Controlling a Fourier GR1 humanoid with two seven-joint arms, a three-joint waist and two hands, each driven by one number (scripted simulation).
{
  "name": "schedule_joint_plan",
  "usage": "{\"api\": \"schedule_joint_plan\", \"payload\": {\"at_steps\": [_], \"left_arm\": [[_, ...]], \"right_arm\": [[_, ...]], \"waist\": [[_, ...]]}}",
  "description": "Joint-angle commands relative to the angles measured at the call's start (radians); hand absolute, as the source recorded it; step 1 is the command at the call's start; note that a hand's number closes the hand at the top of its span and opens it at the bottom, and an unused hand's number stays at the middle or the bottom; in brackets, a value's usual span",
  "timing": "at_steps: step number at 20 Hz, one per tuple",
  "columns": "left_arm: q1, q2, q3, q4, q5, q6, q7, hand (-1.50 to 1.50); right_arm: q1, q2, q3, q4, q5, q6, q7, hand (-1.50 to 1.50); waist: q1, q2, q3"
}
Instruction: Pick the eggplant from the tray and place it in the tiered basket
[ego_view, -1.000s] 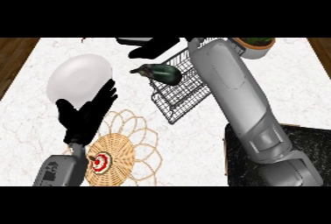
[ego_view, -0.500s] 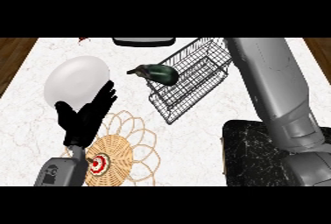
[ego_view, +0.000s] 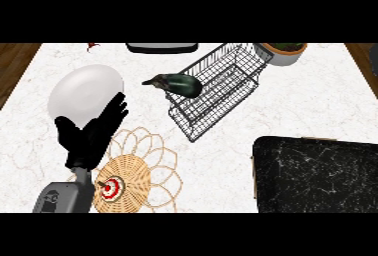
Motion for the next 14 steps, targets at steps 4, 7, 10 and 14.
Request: {"api": "schedule_joint_plan", "payload": {"at_steps": [4,7,10,14], "left_arm": [[0.027,-0.021,-0.025,-0.033,-0.011,0.006,0.0,0.0],[-0.025,-0.029,-0.03,-0.021,-0.014,0.014,0.024,0.0],[-0.049,-0.025,-0.014,0.036,-0.008,-0.004,-0.015,0.0],[-0.016,-0.007,-0.009,0.025,0.014,-0.037,-0.011,0.0]], "right_arm": [[0.119,-0.282,-0.055,0.095,-0.043,0.363,-0.156,-1.5],[0.108,-0.403,-0.094,0.219,-0.042,0.467,-0.229,-1.5],[0.133,-0.462,-0.097,0.297,-0.003,0.494,-0.325,-1.5],[0.139,-0.545,-0.112,0.361,0.012,0.554,-0.399,-1.5]], "waist": [[0.011,0.003,0.0],[0.027,0.012,0.001],[0.037,0.019,0.002],[0.043,0.017,0.003]]}}
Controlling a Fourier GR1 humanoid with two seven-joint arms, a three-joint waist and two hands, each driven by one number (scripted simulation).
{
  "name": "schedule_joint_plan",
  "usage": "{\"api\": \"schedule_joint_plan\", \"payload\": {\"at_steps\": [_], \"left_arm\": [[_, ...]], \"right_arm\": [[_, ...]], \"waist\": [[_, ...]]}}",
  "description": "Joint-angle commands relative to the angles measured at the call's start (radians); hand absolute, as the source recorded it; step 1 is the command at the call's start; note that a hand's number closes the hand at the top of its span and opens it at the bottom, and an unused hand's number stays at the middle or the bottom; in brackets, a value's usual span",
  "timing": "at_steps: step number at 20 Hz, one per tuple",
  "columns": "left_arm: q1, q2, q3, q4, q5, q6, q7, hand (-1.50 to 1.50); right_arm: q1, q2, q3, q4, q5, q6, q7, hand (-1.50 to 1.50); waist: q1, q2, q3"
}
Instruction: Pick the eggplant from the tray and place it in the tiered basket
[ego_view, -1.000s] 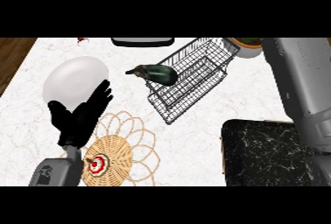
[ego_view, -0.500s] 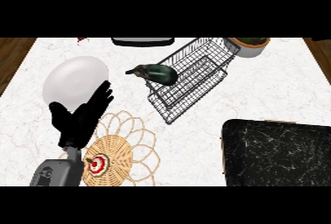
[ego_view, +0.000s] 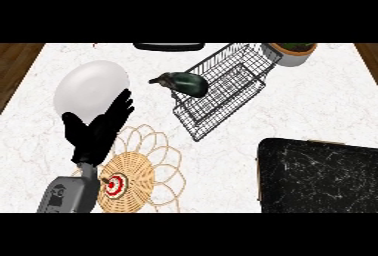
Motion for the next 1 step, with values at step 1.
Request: {"api": "schedule_joint_plan", "payload": {"at_steps": [1], "left_arm": [[-0.056,-0.011,-0.018,-0.017,-0.014,0.021,0.065,0.0]], "right_arm": [[0.015,-0.096,-0.018,0.085,0.019,0.084,-0.106,-1.5]], "waist": [[0.01,0.005,0.002]]}}
